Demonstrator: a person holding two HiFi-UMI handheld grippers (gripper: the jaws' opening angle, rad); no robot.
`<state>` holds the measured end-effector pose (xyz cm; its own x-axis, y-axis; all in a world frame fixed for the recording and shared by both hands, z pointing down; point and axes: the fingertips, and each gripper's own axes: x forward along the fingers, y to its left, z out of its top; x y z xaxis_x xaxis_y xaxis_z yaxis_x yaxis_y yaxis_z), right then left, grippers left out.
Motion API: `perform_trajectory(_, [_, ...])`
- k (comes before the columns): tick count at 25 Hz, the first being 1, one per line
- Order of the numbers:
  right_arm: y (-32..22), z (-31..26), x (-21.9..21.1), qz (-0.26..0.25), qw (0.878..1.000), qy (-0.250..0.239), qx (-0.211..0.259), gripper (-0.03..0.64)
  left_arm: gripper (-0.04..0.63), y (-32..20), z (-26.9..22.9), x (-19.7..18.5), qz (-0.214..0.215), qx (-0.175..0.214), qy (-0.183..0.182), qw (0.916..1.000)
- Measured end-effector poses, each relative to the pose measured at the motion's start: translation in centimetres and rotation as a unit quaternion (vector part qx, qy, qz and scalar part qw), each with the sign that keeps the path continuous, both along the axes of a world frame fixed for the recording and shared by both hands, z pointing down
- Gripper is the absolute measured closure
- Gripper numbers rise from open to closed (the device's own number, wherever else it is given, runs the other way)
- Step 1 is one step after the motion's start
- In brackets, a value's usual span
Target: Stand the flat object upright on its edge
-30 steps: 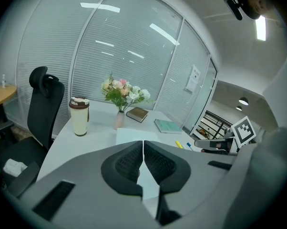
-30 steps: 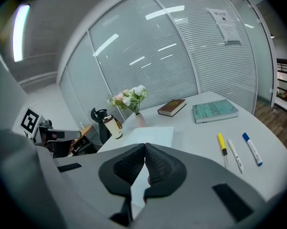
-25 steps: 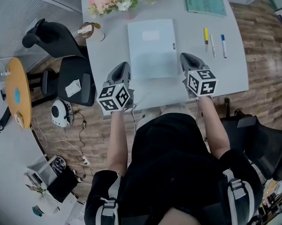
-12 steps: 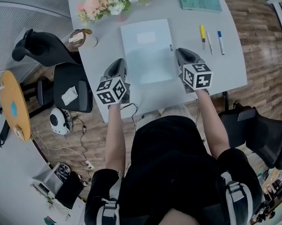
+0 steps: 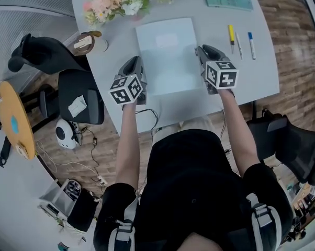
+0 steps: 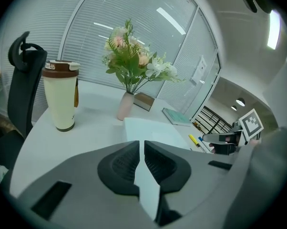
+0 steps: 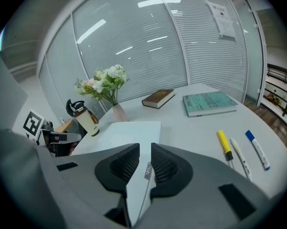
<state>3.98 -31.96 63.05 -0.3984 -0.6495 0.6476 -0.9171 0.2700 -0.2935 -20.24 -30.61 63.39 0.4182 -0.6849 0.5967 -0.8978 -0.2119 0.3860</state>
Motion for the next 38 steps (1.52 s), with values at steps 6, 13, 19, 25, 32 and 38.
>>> perform_trajectory(6, [-1.3, 1.6, -0.8, -0.002, 1.0, 0.008, -0.012, 0.515, 0.564, -1.6, 1.6, 0.5, 0.025, -0.014, 0.008, 0.9996])
perform_trajectory(13, [-2.4, 3.5, -1.0, -0.003, 0.999, 0.025, -0.026, 0.491, 0.5, -3.0, 3.6, 0.2, 0.024, -0.036, 0.008, 0.999])
perform_trajectory(19, [-3.2, 4.6, -0.9, 0.0, 0.999, 0.025, -0.032, 0.462, 0.461, -3.8, 4.8, 0.4, 0.021, -0.045, 0.01, 0.9987])
perform_trajectory(25, [-3.9, 5.8, -1.5, 0.006, 0.999, 0.002, -0.052, 0.433, 0.41, -4.9, 5.6, 0.6, 0.016, -0.055, 0.017, 0.9982])
perform_trajectory(32, [-4.5, 6.7, -1.7, 0.008, 0.998, 0.003, -0.064, 0.425, 0.41, -5.8, 6.1, 0.5, 0.007, -0.059, 0.018, 0.9981])
perform_trajectory(38, [-4.6, 7.1, -1.7, 0.013, 0.997, -0.019, -0.078, 0.42, 0.41, -5.9, 6.2, 0.5, 0.006, -0.061, 0.023, 0.9979])
